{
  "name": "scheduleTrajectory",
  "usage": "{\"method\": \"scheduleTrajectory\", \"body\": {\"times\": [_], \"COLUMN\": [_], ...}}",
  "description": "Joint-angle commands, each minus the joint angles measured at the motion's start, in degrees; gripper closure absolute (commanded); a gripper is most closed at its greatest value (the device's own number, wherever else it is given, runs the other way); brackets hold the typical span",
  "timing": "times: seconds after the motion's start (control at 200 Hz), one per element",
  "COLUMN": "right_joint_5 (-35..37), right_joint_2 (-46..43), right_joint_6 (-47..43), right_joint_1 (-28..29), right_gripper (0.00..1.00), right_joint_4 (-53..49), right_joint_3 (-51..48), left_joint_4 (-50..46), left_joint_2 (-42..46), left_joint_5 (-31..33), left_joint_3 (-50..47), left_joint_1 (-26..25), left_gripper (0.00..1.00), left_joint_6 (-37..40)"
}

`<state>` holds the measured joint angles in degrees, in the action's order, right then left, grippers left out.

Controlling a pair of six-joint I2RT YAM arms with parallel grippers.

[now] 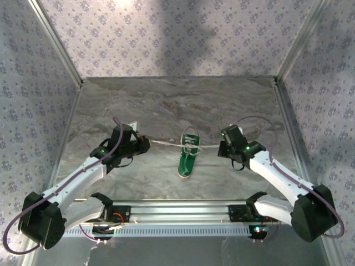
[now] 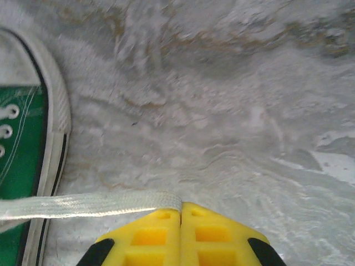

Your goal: Tie the shoes

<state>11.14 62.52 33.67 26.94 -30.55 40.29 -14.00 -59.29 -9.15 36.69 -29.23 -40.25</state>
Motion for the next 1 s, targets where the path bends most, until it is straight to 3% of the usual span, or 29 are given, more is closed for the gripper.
{"method": "scheduleTrajectory", "body": {"times": [0.0,0.14,0.325,0.51,0.715,0.994], "right_joint_5": [-1.6,-1.2,1.1,-1.2,-5.7,-1.5], "right_joint_2": [-2.0,-3.2,-5.1,-4.7,-1.2,1.6], "right_joint_6": [0.1,-0.2,0.2,-0.8,-3.7,-2.6], "right_joint_1": [-3.9,-7.4,-10.7,-14.1,-14.6,-15.1], "right_gripper": [1.00,1.00,1.00,1.00,1.00,1.00], "right_joint_4": [-0.4,-1.8,-2.9,-1.8,-0.1,-2.9], "right_joint_3": [-0.7,-0.8,-1.0,-1.0,0.4,0.8], "left_joint_4": [-4.1,-8.8,-9.9,-13.0,-17.1,-22.3], "left_joint_2": [0.3,-1.2,-2.6,-4.5,-4.4,-6.4], "left_joint_5": [0.7,5.7,6.7,11.5,19.1,29.2], "left_joint_3": [0.2,2.1,2.8,4.2,6.6,8.3], "left_joint_1": [1.8,3.2,5.8,9.4,14.0,16.8], "left_gripper": [1.00,1.00,1.00,1.00,1.00,1.00], "left_joint_6": [1.4,2.8,3.2,2.9,2.4,2.3]}}
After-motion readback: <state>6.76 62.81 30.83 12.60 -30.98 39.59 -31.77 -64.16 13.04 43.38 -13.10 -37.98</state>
